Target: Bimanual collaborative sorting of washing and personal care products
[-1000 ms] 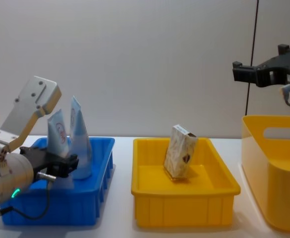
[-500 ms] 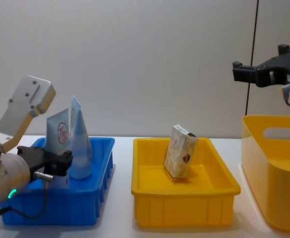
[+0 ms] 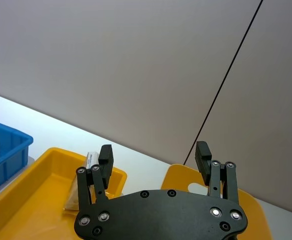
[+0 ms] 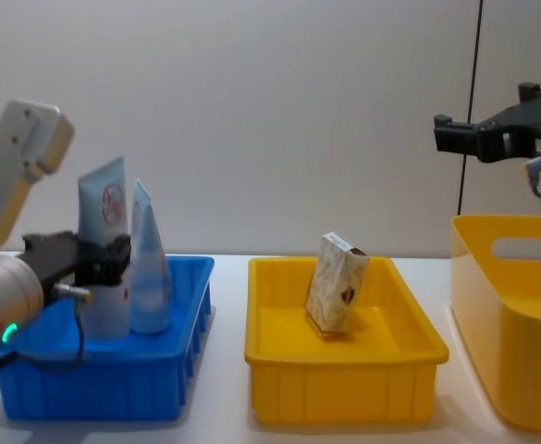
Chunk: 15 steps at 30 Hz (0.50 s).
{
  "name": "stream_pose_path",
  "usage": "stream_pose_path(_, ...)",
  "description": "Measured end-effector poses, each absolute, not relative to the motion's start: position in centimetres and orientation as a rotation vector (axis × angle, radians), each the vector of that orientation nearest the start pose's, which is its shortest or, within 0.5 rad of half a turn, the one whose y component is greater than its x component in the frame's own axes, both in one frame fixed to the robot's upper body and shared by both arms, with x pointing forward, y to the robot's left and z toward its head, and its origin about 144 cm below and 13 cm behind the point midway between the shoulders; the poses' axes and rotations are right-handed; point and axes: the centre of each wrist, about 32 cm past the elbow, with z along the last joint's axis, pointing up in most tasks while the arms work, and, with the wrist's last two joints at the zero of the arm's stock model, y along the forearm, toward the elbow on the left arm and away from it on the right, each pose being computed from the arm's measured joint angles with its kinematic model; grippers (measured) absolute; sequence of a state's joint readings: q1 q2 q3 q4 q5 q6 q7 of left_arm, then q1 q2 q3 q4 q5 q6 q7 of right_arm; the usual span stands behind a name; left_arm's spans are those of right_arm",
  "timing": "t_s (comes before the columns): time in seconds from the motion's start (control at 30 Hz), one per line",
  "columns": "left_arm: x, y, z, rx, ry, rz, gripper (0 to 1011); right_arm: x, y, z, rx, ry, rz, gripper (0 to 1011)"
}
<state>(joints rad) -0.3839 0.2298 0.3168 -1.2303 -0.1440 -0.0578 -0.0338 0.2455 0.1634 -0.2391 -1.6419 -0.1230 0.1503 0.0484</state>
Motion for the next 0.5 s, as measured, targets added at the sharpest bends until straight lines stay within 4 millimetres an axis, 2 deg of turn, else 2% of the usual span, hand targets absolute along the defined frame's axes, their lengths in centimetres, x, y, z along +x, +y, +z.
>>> stream_pose_path(0.5,54.8,23.8,119.7,-0.028,-0.259,1.211,286,51.0,-19.6,124.1,-0.129,-0.362,-1.323,1004)
